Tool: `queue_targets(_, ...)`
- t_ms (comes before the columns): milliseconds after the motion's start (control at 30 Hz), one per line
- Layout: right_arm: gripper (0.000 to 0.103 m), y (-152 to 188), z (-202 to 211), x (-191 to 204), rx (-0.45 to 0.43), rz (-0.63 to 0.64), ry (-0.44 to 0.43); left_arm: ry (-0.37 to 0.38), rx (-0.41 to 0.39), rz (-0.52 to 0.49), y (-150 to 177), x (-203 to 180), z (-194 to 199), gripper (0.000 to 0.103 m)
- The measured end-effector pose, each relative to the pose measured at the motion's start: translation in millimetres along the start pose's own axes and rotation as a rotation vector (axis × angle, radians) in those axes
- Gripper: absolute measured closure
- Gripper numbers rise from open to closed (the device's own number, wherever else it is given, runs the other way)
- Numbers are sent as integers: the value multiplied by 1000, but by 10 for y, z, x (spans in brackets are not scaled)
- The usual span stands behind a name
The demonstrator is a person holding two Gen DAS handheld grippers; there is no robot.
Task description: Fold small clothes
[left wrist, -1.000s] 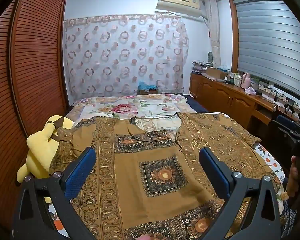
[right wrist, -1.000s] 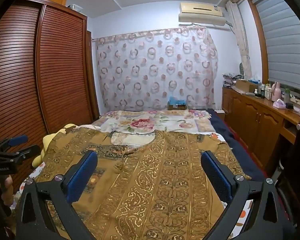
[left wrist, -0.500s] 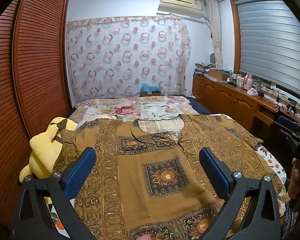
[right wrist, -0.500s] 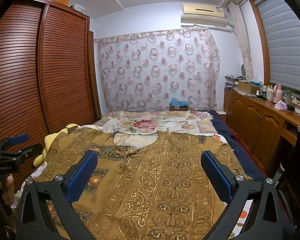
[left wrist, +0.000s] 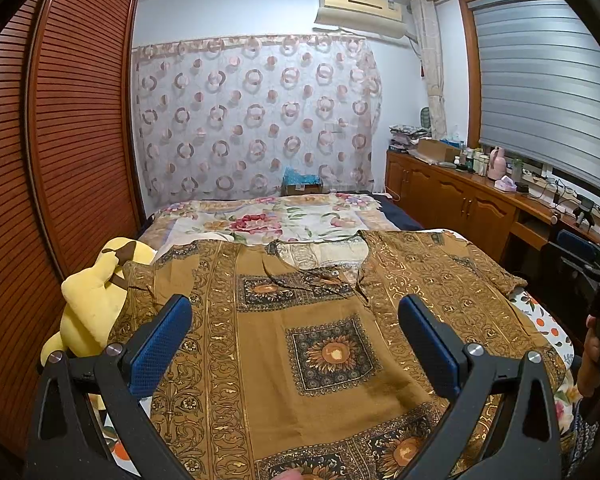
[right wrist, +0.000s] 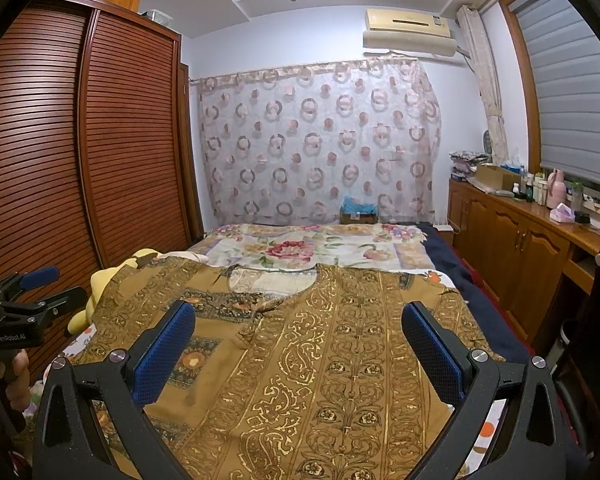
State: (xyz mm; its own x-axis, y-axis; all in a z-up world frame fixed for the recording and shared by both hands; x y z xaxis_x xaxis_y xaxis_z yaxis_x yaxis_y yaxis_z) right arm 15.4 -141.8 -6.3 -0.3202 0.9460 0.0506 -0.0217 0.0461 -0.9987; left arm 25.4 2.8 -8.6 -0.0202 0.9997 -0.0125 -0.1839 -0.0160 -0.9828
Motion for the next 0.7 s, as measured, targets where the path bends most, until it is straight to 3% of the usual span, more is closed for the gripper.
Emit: queue_targets(700,0,-12,17,12,3,2,-3,-2,-4,-5,1,-7,4,0)
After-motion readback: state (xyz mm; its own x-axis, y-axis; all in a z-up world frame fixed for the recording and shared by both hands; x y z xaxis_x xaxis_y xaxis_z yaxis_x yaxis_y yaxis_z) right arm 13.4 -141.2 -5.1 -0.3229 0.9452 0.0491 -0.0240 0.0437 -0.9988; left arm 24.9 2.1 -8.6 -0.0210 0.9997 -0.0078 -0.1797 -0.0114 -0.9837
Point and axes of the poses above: each gripper's, at about its wrist camera, not at the fingertips, and z roughly against the way its jaws point, x to its left, y to its underside, the point moved 3 cm from there along -z, roughly the way its jaws point, and after that the axes turned 14 degrees about -x, right-handed, at the moved point
